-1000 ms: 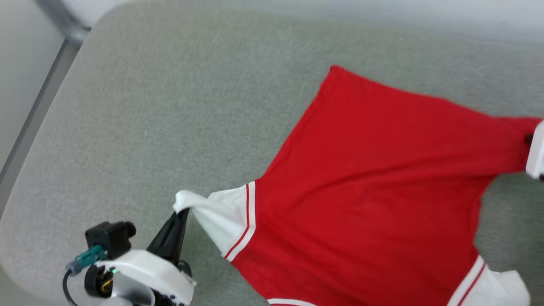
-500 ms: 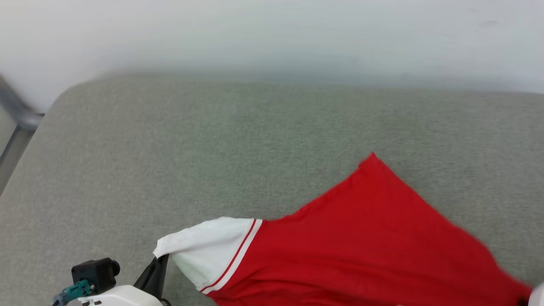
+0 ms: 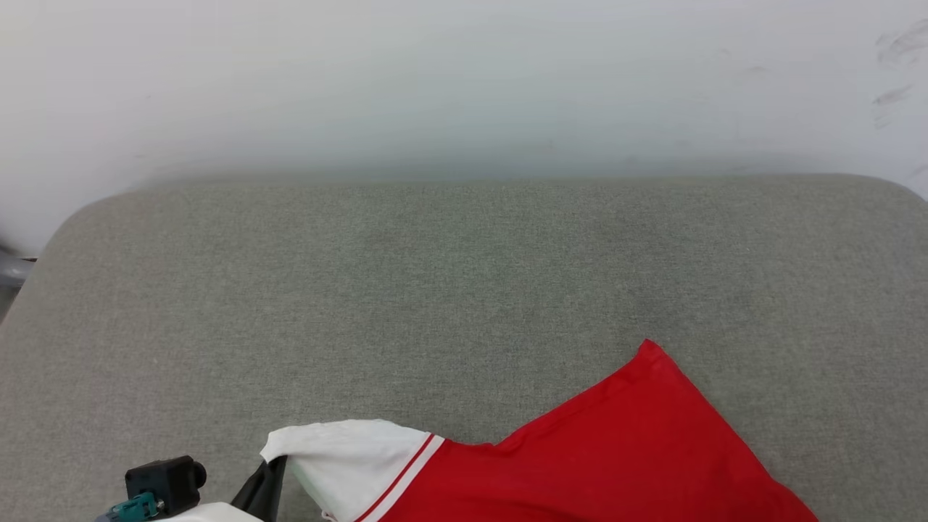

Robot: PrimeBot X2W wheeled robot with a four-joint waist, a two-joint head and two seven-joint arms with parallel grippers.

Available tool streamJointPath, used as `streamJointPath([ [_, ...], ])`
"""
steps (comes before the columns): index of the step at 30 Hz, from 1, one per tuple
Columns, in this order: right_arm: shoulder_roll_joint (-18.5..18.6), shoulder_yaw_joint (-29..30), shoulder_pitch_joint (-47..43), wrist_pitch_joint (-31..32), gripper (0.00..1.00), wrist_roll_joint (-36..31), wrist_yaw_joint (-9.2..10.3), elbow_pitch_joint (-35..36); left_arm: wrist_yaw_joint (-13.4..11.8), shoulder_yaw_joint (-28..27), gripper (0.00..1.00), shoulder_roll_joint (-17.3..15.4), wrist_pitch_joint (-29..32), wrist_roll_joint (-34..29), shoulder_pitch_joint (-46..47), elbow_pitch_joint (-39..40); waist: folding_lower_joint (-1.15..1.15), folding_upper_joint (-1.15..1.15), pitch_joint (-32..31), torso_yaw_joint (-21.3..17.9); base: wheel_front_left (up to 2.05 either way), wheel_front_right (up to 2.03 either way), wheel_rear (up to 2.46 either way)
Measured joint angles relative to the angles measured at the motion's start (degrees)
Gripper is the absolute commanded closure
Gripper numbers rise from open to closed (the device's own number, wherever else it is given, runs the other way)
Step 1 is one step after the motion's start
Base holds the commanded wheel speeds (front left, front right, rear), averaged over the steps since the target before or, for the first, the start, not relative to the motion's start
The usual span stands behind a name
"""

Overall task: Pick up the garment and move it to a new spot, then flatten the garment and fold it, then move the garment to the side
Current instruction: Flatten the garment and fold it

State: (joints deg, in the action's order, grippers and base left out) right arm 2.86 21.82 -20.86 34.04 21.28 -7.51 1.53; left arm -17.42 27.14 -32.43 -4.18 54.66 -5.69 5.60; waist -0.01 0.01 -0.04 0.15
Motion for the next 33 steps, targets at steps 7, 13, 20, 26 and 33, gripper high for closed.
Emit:
streamJointPath([
  [7, 0.0, -3.3, 4.7, -22.7, 0.00, 0.9, 0.01, -1.9, -0.6, 0.2, 1.00, -0.1, 0.5, 0.0, 0.1, 1.0, 0.01, 0.00, 0.0, 0.0, 0.00, 0.00, 0.00],
  [13, 1.7, -8.6, 13.5, -23.6, 0.00, -1.9, 0.01, -6.4, -1.8, 0.0, 1.00, 0.0, 0.5, -0.6, 0.7, 2.3, 0.01, 0.00, 1.4, 0.4, 0.00, 0.00, 0.00],
  [20, 9.3, -19.0, 27.2, -7.6, 0.00, 0.0, 0.00, -13.2, -0.6, 1.0, 1.00, 1.0, 0.7, -1.8, 5.3, 3.3, 0.02, 0.00, 5.0, 2.3, 0.00, 0.00, 0.00],
  [26, 13.9, -25.2, 37.4, 7.2, 0.00, 1.0, 0.00, -15.1, 1.9, 2.1, 1.00, 3.3, -0.1, -2.4, 9.8, 1.7, 0.02, 0.00, 9.4, 4.8, 0.00, 0.00, 0.00],
  [33, 16.9, -30.3, 44.4, 16.2, 0.00, 1.1, 0.01, -19.2, 4.2, 2.9, 1.00, 5.0, -1.1, -3.0, 13.4, -0.1, 0.02, 0.00, 14.0, 7.6, 0.00, 0.00, 0.00],
])
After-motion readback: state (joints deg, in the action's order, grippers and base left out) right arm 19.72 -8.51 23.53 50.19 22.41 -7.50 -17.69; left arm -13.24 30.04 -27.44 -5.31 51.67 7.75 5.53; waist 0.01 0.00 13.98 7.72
